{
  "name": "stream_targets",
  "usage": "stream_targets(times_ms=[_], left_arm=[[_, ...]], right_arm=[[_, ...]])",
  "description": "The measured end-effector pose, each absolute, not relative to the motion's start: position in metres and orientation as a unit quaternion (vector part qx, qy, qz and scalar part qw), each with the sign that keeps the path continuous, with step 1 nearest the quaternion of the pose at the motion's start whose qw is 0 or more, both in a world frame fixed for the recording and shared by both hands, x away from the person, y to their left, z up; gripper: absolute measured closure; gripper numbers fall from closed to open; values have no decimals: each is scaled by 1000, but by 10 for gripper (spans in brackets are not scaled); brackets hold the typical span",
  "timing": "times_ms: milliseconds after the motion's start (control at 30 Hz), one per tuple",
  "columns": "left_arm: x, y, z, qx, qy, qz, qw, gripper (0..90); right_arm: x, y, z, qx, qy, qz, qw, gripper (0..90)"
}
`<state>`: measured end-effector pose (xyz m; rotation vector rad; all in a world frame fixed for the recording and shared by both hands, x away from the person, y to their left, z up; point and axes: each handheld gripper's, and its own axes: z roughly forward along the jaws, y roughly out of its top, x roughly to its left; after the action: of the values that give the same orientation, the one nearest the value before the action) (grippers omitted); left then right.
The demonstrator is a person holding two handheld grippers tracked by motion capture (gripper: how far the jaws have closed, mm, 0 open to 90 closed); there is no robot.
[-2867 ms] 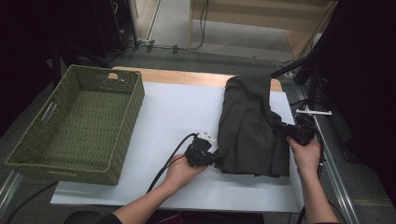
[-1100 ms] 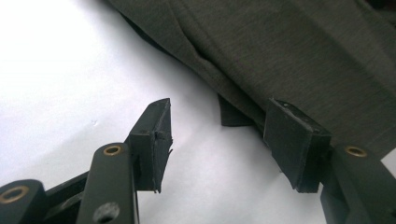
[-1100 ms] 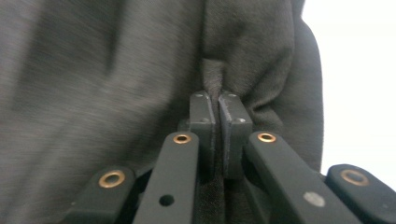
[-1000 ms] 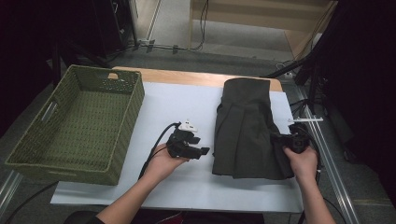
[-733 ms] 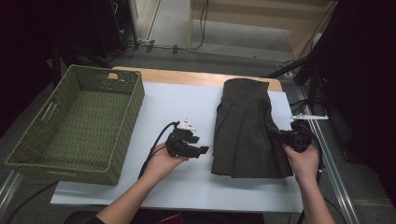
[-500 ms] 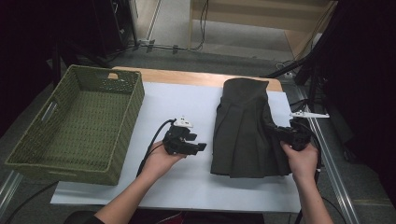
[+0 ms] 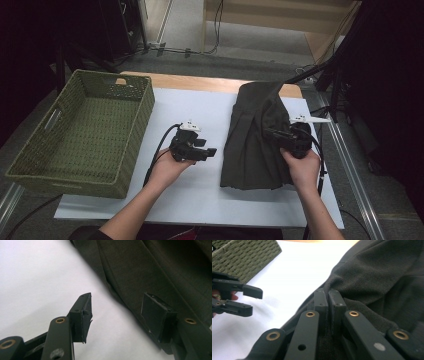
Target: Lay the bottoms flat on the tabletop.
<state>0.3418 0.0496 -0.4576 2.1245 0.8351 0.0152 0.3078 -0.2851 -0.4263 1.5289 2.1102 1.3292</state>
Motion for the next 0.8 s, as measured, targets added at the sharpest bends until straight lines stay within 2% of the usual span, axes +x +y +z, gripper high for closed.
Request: stream_targets(times_ms=[500,600,800], left_arm=[[344,54,-456,835,345,3,428,424],[344,55,-454,833,344,4,432,424],[346,62,-451,831,353,13,430,424]], right_arm=[[319,-240,-424,494,735,451,109,840],[320,-230,-424,484,746,441,121,838],[326,-209,-425,473,753,444,112,838]])
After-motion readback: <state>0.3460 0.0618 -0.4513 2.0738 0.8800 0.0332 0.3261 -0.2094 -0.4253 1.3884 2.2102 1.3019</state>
